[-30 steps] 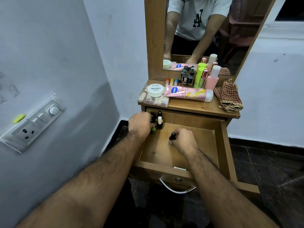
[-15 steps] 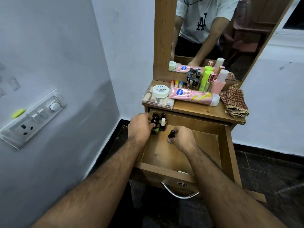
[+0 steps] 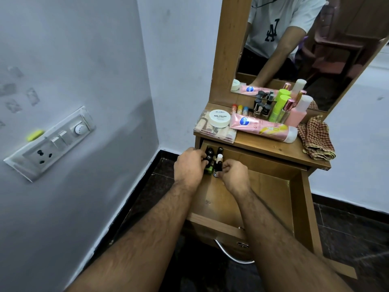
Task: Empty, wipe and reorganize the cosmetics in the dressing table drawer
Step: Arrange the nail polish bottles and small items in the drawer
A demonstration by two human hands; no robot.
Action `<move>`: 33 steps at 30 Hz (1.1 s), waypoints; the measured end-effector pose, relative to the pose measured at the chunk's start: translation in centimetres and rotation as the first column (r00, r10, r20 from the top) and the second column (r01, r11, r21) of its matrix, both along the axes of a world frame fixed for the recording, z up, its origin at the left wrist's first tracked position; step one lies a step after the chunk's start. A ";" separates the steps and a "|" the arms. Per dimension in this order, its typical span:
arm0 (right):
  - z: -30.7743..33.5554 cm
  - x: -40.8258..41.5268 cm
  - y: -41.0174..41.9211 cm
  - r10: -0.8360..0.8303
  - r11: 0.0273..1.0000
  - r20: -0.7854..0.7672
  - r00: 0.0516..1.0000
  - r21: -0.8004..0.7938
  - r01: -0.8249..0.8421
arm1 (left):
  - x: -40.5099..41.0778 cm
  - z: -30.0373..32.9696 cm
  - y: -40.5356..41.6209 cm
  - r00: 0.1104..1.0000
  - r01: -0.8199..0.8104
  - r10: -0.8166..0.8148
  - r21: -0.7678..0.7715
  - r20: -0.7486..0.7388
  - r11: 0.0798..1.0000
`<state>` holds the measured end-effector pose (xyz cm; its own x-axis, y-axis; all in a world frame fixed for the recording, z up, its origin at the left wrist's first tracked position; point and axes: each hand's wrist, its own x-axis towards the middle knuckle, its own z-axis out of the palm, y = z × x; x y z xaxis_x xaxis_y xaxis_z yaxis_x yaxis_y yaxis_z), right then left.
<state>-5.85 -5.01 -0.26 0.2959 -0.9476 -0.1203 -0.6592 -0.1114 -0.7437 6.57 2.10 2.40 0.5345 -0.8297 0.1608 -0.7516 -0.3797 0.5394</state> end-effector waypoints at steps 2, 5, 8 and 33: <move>-0.2 0.0 0.0 0.008 1.000 0.003 1.000 -0.010 -0.008 | 0.0 -0.1 0.0 1.000 0.006 -0.006 0.010 0.006 1.000; -0.2 0.0 0.0 0.010 1.000 0.002 1.000 -0.023 -0.010 | 0.1 -0.1 0.0 1.000 0.013 -0.013 0.009 0.018 1.000; -0.2 0.0 -0.1 0.014 0.999 0.000 1.000 -0.029 -0.014 | 0.1 -0.1 0.0 1.000 0.016 -0.016 0.005 0.020 1.000; 6.6 -6.8 0.9 -0.106 0.958 0.087 0.991 -0.259 0.125 | -3.4 4.6 0.5 0.982 0.189 -0.176 -0.251 0.073 0.949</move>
